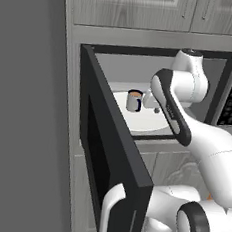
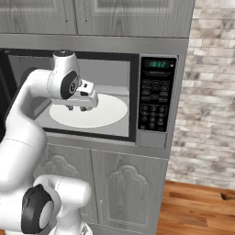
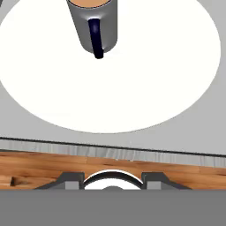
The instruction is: Pick the cup of tea, navigate to the dining table, and place it on the saucer.
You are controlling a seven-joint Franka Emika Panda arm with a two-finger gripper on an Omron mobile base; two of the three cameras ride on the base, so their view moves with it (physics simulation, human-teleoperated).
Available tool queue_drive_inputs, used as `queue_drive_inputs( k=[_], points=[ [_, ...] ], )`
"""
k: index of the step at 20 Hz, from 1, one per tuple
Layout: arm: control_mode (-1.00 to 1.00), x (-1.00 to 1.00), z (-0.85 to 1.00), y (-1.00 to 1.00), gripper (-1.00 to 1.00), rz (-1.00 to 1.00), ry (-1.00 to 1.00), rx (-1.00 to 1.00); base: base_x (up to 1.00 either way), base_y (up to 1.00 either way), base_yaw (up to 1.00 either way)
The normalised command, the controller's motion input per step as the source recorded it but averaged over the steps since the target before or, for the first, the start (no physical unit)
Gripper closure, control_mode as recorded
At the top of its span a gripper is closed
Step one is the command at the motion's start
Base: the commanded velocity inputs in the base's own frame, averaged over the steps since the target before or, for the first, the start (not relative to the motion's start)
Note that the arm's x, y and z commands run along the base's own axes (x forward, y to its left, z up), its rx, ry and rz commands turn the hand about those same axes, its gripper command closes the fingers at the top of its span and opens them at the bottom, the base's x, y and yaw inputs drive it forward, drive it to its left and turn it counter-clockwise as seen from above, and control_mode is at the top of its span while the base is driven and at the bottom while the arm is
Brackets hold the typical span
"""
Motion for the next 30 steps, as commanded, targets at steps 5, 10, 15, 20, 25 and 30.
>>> queue_drive_inputs(
  k=[5,10,15,20,25,30],
  points=[
    [-1.00,-0.04,0.00,0.00,-1.00,0.00,-0.01,0.00,0.00,0.00,0.00],
    [-1.00,-0.26,-0.20,-0.09,-1.00,0.00,-0.14,0.01,0.00,0.00,0.00],
    [-1.00,-0.32,-0.23,-0.12,-1.00,0.00,-0.36,0.03,0.00,0.00,0.00],
    [-1.00,-0.01,-0.06,0.00,-1.00,0.00,-0.33,0.00,0.00,0.00,0.00],
    [-1.00,0.18,0.00,0.02,-1.00,0.00,-0.13,0.07,0.00,0.00,0.00],
    [-1.00,0.19,0.00,0.08,-1.00,0.00,-0.04,0.06,0.00,0.00,0.00]
  ],
)
